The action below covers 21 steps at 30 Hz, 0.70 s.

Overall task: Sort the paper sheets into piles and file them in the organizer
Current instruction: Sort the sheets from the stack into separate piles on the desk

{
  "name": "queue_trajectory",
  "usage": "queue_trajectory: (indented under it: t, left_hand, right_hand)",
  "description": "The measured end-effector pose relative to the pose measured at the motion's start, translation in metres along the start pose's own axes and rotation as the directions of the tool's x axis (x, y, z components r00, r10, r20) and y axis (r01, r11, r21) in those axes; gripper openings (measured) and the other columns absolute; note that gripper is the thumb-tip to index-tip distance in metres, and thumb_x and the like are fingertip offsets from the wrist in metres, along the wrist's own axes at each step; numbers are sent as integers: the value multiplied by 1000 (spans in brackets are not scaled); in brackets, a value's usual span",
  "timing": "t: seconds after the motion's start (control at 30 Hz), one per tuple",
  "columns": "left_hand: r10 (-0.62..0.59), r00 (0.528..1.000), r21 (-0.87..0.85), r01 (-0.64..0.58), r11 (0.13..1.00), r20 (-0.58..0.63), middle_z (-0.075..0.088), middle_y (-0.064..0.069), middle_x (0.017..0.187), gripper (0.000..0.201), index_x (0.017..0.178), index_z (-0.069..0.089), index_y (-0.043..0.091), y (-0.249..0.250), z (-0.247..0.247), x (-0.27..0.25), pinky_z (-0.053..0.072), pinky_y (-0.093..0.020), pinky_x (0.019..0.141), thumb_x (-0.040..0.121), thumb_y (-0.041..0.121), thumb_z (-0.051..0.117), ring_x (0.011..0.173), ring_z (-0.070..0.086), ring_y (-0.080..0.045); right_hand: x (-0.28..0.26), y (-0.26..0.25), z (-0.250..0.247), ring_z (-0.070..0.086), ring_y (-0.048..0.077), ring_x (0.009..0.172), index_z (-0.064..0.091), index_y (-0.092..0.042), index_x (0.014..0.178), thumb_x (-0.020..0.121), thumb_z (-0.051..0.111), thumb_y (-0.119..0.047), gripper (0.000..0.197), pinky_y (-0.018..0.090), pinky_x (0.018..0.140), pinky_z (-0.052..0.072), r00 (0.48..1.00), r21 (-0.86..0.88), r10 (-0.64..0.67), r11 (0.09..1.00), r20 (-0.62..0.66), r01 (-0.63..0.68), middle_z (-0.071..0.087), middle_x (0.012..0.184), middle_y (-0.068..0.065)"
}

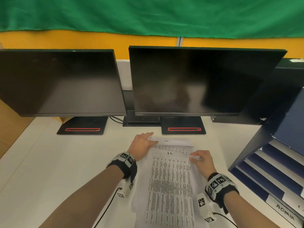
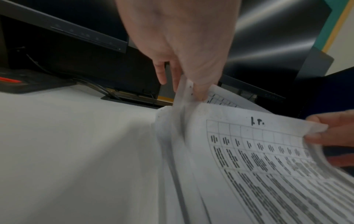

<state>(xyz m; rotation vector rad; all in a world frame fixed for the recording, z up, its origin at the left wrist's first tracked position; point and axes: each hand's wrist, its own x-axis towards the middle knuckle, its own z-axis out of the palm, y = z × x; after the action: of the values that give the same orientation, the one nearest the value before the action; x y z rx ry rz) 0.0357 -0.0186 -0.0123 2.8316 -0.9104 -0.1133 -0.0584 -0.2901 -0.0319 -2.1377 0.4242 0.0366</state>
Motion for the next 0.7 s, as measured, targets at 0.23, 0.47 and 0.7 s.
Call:
queue_trajectory:
  t: [0.23,0.47,0.7]
  left_hand:
    - [0,998,-403,27,915,67,53,-5,126,28,118,66,14,6,7,-5,38,-34,105,97,21,47,120,50,-19]
    - [-321,934,-326,356,876,157,51,-10,125,31,124,54,14,-3,13,10,42,-34,100,98,13,37,114,52,-27]
    - [-321,933,-293,357,887,163,57,-6,112,21,106,62,15,-12,10,15,45,-32,88,88,24,57,104,54,-24]
  right_hand:
    - [-2,-8,-1,55,16,101,67,-21,82,81,67,-8,13,31,98,37,998,115,-19,993,52,13,64,101,-2]
    - [-4,-9,-2,56,15,90,66,-26,79,82,67,-10,16,23,81,39,997,107,-24,994,77,16,66,94,-6]
    - [-2,-8,1,52,9,69,70,-20,86,83,66,-13,8,27,76,44,988,64,-37,998,149,28,68,97,-2]
